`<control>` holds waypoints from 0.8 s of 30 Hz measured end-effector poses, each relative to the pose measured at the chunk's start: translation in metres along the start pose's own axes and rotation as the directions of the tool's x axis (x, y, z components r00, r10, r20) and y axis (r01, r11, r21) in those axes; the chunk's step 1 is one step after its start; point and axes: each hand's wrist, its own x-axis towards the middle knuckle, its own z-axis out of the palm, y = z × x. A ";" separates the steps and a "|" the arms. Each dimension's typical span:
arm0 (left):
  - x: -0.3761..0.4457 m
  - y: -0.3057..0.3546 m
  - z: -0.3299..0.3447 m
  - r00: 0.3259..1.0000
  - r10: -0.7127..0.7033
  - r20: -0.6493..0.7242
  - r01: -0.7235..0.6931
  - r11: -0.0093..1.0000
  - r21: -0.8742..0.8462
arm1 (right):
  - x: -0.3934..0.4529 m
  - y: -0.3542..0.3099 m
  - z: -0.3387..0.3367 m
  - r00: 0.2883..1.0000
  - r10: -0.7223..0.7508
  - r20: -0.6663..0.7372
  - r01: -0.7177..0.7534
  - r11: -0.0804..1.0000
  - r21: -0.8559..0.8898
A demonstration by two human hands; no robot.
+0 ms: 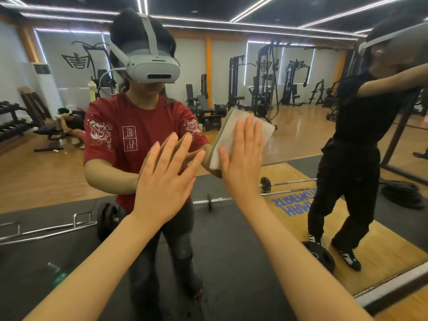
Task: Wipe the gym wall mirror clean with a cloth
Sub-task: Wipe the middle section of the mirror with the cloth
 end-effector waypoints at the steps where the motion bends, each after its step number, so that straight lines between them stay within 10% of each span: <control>1: 0.000 0.000 0.000 1.000 0.000 0.004 0.000 1.000 0.001 | 0.012 0.001 -0.002 1.000 0.002 -0.009 -0.003 1.000 -0.022; 9: 0.000 0.003 -0.001 1.000 -0.016 0.009 0.017 1.000 -0.021 | -0.012 0.018 -0.001 0.969 -0.209 0.132 0.226 0.966 -0.127; 17: 0.002 0.005 -0.005 0.999 -0.040 0.025 0.041 0.999 -0.027 | 0.044 0.044 -0.024 0.989 0.148 -0.014 -0.149 0.988 -0.040; 24: 0.002 0.004 -0.005 1.000 -0.028 0.013 0.028 0.999 -0.016 | 0.037 0.040 -0.021 0.961 -0.242 0.134 0.258 0.959 -0.117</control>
